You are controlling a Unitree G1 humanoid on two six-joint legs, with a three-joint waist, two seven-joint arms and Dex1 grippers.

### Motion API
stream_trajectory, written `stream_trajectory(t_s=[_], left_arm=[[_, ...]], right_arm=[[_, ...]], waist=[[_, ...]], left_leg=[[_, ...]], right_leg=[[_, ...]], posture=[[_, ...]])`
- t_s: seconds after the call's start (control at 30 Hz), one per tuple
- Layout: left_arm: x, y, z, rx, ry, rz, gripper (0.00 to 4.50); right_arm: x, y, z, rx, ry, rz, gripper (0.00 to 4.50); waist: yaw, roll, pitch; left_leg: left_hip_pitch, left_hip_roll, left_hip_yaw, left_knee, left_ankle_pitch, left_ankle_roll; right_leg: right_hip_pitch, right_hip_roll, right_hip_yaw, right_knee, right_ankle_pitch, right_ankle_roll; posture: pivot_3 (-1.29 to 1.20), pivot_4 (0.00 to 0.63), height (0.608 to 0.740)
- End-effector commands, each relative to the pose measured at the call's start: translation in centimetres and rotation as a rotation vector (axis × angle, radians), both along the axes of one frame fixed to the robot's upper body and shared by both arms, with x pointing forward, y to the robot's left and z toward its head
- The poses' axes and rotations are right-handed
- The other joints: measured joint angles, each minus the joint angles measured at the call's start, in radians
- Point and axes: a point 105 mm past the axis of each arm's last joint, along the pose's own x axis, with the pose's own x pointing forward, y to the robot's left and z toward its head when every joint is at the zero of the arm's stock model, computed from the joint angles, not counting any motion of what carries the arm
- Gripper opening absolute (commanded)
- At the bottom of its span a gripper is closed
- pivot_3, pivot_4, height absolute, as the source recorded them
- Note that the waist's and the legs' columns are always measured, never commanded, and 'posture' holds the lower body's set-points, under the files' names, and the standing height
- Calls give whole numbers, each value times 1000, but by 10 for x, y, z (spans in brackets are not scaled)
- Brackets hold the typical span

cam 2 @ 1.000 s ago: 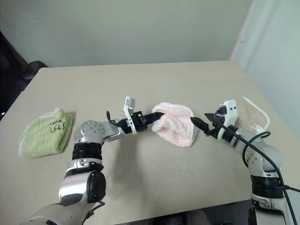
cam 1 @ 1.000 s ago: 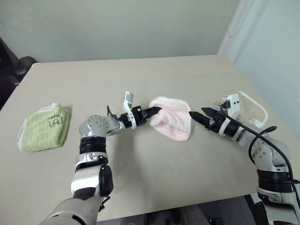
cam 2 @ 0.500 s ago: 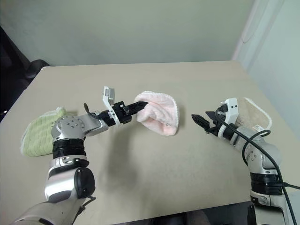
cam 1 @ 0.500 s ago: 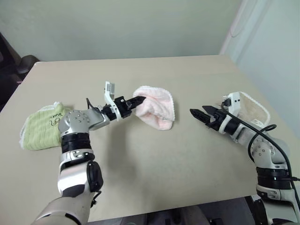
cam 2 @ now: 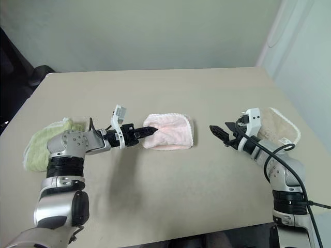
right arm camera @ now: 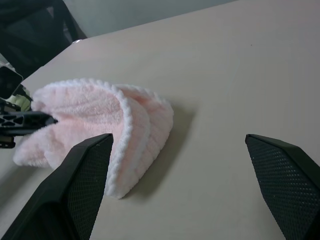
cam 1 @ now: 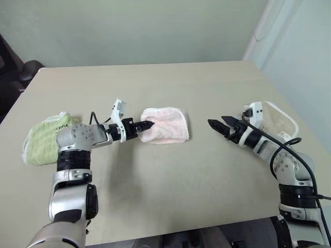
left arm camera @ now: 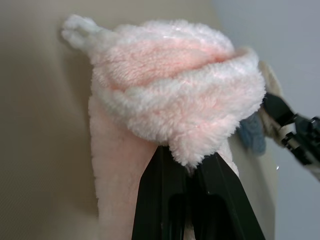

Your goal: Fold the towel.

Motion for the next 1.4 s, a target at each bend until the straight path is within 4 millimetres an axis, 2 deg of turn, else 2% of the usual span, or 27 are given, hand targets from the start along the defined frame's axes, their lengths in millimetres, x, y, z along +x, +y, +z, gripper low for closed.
stream_trajectory(t_s=[0.03, 0.43, 0.57, 0.67, 0.83, 1.1, 1.27, 1.37, 1.4], left_arm=[[3, -5, 4, 33, -40, -34, 35], [17, -12, 10, -42, -43, -10, 35], [16, -14, 13, -70, -40, -25, 1075], [13, -16, 10, -46, -38, -47, 2153], [15, -13, -7, 73, -24, -41, 3895], [19, -30, -16, 88, -12, -57, 3895], [25, -34, -19, 67, 12, -30, 3895], [26, -34, -20, 53, 12, -17, 3303], [27, -34, -19, 46, 9, -14, 2965]], right_arm=[[1, 1, 14, -4, -57, -3, 4500], [-2, 0, 10, -17, -55, -9, 4500], [-2, -1, 11, -19, -55, -11, 4500], [-2, -2, 11, -20, -55, -11, 4500], [-1, -1, 10, -21, -52, -9, 4500], [0, 4, 8, -19, -49, 3, 4500], [-1, 3, 7, -16, -50, -1, 4500], [-2, 2, 7, -15, -51, -10, 4500], [-2, 1, 7, -15, -51, -14, 4500]], waist=[[0, 0, 0], [0, 0, 0], [-1, 0, 0], [0, 0, 0], [0, 0, 0], [4, 0, 0], [11, 0, 0], [12, 0, 0], [13, 0, 0]], left_leg=[[0, 0, 0, 0, 0, 0], [0, 0, 0, 0, 0, 0], [0, 0, 0, 0, 0, 0], [0, 0, 0, 0, 0, 0], [0, 0, 0, 0, 0, 0], [0, 0, 0, 0, 1, 1], [0, 0, 0, 1, 1, 1], [0, 0, 0, 1, 1, 1], [0, 0, 0, 0, 1, 1]], right_leg=[[0, 0, 0, 0, 0, 0], [0, 0, 0, 0, -1, 2], [0, 0, 0, 0, -1, 2], [0, 0, 0, 0, -1, 2], [0, 0, 0, 0, -1, 2], [0, 0, 0, 0, -1, 2], [2, -1, 0, 0, -1, 2], [2, -1, 0, 0, -1, 2], [2, -1, 0, 0, -1, 2]], posture=[[0, 150, 740], [0, 150, 740], [0, 150, 740], [0, 150, 740], [0, 150, 740], [0, 150, 740], [0, 150, 740], [0, 150, 740], [0, 150, 740]])
